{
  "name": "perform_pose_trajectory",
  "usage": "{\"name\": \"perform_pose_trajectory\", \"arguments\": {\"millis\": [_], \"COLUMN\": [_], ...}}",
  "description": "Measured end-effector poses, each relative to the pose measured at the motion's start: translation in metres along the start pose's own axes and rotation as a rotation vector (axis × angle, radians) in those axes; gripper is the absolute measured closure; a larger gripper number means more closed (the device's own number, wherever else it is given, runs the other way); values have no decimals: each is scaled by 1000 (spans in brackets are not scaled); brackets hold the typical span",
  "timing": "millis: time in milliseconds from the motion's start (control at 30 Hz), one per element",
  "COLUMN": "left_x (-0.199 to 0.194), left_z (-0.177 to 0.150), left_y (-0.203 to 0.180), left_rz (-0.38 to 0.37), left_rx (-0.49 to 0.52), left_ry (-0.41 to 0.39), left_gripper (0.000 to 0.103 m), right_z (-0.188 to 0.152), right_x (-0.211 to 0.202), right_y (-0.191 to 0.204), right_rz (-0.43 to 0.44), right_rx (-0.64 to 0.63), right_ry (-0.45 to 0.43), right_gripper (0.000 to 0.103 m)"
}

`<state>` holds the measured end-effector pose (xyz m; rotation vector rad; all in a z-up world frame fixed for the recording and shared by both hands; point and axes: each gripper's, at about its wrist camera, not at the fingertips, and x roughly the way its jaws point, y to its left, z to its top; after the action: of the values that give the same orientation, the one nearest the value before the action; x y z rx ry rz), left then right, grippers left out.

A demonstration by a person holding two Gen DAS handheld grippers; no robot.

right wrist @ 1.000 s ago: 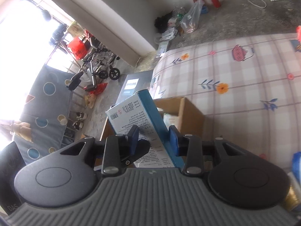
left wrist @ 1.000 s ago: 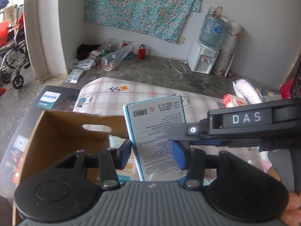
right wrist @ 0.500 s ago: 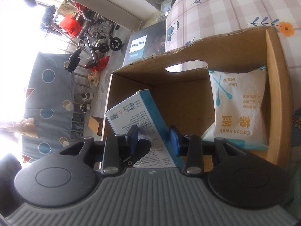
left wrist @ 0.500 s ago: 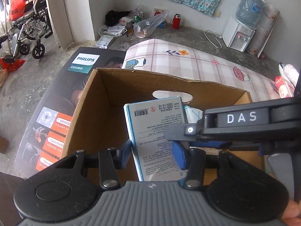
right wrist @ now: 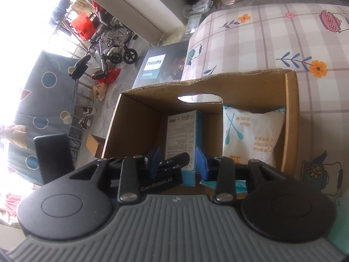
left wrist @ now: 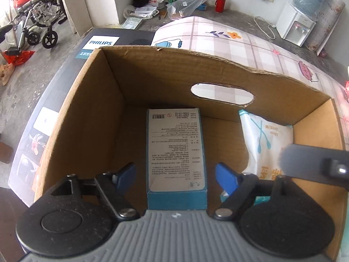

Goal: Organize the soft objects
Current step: 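Carry the blue-and-white box with the left gripper into the cardboard box and release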

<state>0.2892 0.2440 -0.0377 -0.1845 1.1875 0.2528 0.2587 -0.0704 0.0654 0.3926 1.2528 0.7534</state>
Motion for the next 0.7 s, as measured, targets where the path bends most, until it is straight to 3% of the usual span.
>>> {"name": "perform_pose_trajectory", "arguments": {"millis": [100,167,333,600,700], "left_x": [14,21,22,17,11], "left_z": [4,6,8,8,9], "left_y": [0,-1,-11,-28,-27], "left_rz": [3,-12,-62,-123,-120], "left_rx": [-25,-47,-35,-37,-70], "left_ry": [40,54,18,-11,-25], "left_gripper": [20,29,34,36,30], "right_z": [-2,-4,-8,-12,-14], "right_x": [-18,-27,-45,-62,-68], "right_y": [-2,-4,-14,-34,-43], "right_rz": [5,4,-5,-27,-31], "right_rx": [-30,-50,-58,-32,-17], "right_ry": [-27,-39,-54,-74,-78], "right_gripper": [67,67,67,67,67]}}
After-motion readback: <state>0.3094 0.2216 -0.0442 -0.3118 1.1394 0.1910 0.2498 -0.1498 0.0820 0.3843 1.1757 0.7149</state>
